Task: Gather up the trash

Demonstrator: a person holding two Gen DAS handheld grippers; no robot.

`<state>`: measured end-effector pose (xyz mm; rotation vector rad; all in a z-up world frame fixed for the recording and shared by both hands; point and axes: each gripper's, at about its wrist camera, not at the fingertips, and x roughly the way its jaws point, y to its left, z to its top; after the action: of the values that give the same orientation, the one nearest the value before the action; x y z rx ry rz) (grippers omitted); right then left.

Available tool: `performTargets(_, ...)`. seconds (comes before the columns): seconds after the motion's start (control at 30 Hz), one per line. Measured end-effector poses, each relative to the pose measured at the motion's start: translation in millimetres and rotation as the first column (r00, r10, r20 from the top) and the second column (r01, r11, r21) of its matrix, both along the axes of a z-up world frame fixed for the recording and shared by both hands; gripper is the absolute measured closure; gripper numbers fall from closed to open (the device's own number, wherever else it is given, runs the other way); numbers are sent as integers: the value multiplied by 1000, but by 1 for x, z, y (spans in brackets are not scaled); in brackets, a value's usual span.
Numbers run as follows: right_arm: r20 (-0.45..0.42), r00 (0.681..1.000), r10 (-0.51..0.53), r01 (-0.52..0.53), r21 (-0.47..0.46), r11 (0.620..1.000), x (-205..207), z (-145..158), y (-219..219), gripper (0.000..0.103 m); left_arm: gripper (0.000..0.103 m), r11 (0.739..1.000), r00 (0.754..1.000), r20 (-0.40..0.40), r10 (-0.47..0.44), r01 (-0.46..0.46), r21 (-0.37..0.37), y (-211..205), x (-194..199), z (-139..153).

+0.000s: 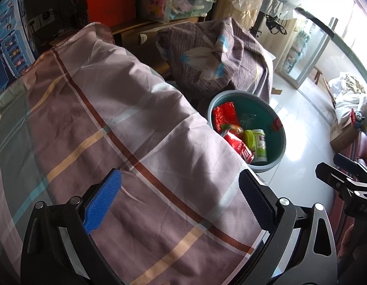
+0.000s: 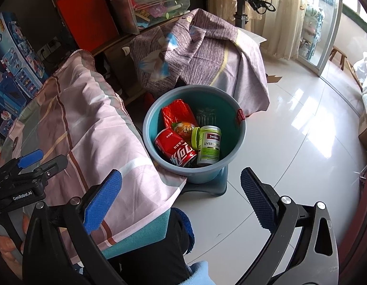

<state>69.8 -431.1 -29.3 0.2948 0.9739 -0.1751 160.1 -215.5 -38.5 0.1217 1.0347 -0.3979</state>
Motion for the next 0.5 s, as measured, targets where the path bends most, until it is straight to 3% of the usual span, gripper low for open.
performTargets(0.5, -11, 1000, -3, 3, 0, 1000, 3, -6, 1, 7, 4, 1000, 1000, 27, -13, 13, 4, -1, 0, -6)
